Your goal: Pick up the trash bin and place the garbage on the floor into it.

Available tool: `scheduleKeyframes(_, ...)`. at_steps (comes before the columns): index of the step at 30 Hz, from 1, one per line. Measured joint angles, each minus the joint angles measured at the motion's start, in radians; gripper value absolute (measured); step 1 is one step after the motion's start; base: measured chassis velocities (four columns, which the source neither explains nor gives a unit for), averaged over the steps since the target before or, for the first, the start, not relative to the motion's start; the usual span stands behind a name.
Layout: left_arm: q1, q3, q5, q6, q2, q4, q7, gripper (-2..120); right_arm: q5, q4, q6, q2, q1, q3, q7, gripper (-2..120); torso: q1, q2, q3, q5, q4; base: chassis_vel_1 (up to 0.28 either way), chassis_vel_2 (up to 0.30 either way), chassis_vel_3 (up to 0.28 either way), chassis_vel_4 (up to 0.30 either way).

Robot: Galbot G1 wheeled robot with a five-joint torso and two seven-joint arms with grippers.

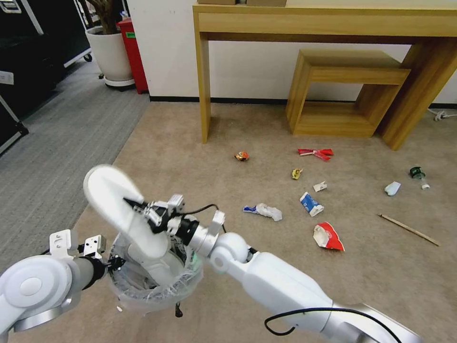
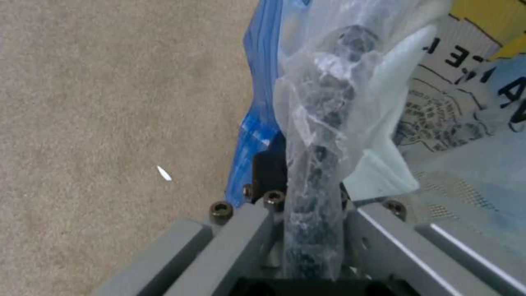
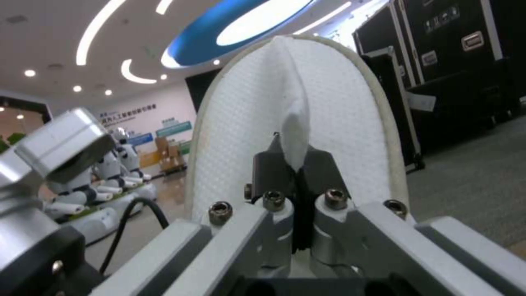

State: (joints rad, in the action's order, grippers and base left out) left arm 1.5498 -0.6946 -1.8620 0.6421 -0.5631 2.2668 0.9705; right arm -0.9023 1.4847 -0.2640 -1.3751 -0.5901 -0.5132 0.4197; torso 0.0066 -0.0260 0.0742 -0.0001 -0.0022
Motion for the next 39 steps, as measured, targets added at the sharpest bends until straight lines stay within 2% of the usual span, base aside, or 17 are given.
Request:
scheduleKeyframes(10,-0.007,0.005,-0.003,0.000,0.000,-0.013,0.002,0,0.064,-0.077,-0.037,-0.020,0.017,-0.034,0.017,1,0.000,0.000,0.000,0.0000,-0.0001,0.000,0.000,0.000,0.000)
scheduleKeyframes(13,-0.012,0.005,-0.009,0.002,0.005,-0.018,0.005,0,0.086,-0.091,-0.049,-0.017,0.017,-0.034,0.036,14,0.000,0.000,0.000,0.0000,0.0000,0.000,0.000,0.000,0.000)
scheduleKeyframes(15,-0.012,0.005,-0.010,0.003,0.006,-0.019,0.005,0,0.086,-0.091,-0.050,-0.016,0.017,-0.033,0.034,18,0.000,0.000,0.000,0.0000,0.0000,0.000,0.000,0.000,0.000)
scheduleKeyframes(16,-0.012,0.005,-0.010,0.004,0.007,-0.023,0.005,0,0.086,-0.092,-0.050,-0.014,0.017,-0.032,0.032,26,0.000,0.000,0.000,0.0001,-0.0001,0.000,0.000,0.000,0.000)
scheduleKeyframes(18,-0.013,0.007,-0.010,0.004,0.008,-0.027,0.005,0,0.086,-0.095,-0.050,-0.014,0.019,-0.029,0.031,29,0.000,0.000,0.000,0.0001,-0.0001,0.000,0.000,0.000,0.000)
scheduleKeyframes(21,-0.018,0.014,-0.009,0.005,0.007,-0.032,0.005,0,0.085,-0.099,-0.046,-0.014,0.021,-0.022,0.021,44,0.000,0.000,0.000,0.0001,0.0000,0.000,0.000,0.000,0.000)
scheduleKeyframes(23,-0.019,0.016,-0.008,0.005,0.007,-0.032,0.005,0,0.085,-0.099,-0.045,-0.014,0.022,-0.021,0.019,47,0.000,0.000,0.000,0.0000,-0.0001,0.000,0.000,0.000,0.000)
scheduleKeyframes(25,-0.020,0.017,-0.008,0.005,0.007,-0.032,0.004,0,0.082,-0.099,-0.043,-0.015,0.024,-0.017,0.006,59,0.000,0.000,0.000,0.0001,0.0000,0.000,0.000,0.000,0.000)
scheduleKeyframes(26,-0.020,0.017,-0.008,0.005,0.007,-0.032,0.004,0,0.082,-0.099,-0.043,-0.015,0.024,-0.017,0.006,59,0.000,0.000,0.000,0.0001,0.0000,0.000,0.000,0.000,0.000)
scheduleKeyframes(27,-0.019,0.016,-0.008,0.005,0.007,-0.032,0.004,0,0.081,-0.097,-0.041,-0.015,0.024,-0.011,-0.008,64,0.000,0.000,0.000,0.0001,-0.0001,0.000,0.000,0.000,0.000)
scheduleKeyframes(29,-0.014,0.009,-0.008,0.005,0.008,-0.031,0.004,0,0.079,-0.083,-0.026,-0.014,0.025,0.022,-0.046,74,0.000,0.000,0.000,0.0002,0.0001,0.000,0.000,0.000,0.000)
scheduleKeyframes(30,-0.014,0.009,-0.008,0.005,0.008,-0.031,0.004,0,0.079,-0.083,-0.026,-0.014,0.025,0.022,-0.046,74,0.000,0.000,0.000,0.0002,0.0001,0.000,0.000,0.000,0.000)
scheduleKeyframes(33,-0.011,-0.003,-0.010,0.008,0.010,-0.024,0.006,0,0.092,-0.052,0.019,0.010,0.021,0.117,-0.125,87,0.000,0.000,0.000,0.0002,0.0002,0.000,0.000,0.000,0.000)
scheduleKeyframes(34,-0.011,-0.003,-0.010,0.008,0.010,-0.024,0.006,0,0.092,-0.052,0.019,0.010,0.021,0.117,-0.125,87,0.000,0.000,0.000,0.0002,0.0002,0.000,0.000,0.000,0.000)
scheduleKeyframes(36,-0.011,-0.010,-0.019,0.008,0.013,-0.019,0.008,0,0.091,-0.018,0.048,0.046,0.004,0.203,-0.188,96,0.000,0.000,0.000,0.0004,0.0002,0.000,0.000,0.000,0.000)
scheduleKeyframes(38,-0.011,-0.012,-0.022,0.008,0.015,-0.016,0.009,0,0.091,0.003,0.062,0.072,-0.009,0.253,-0.209,99,0.000,0.000,0.000,0.0004,0.0000,0.000,0.000,0.000,0.000)
scheduleKeyframes(39,-0.011,-0.012,-0.024,0.008,0.018,-0.015,0.009,0,0.102,0.029,0.079,0.107,-0.029,0.307,-0.235,100,0.000,0.000,0.000,0.0006,0.0001,0.000,0.000,0.000,0.000)
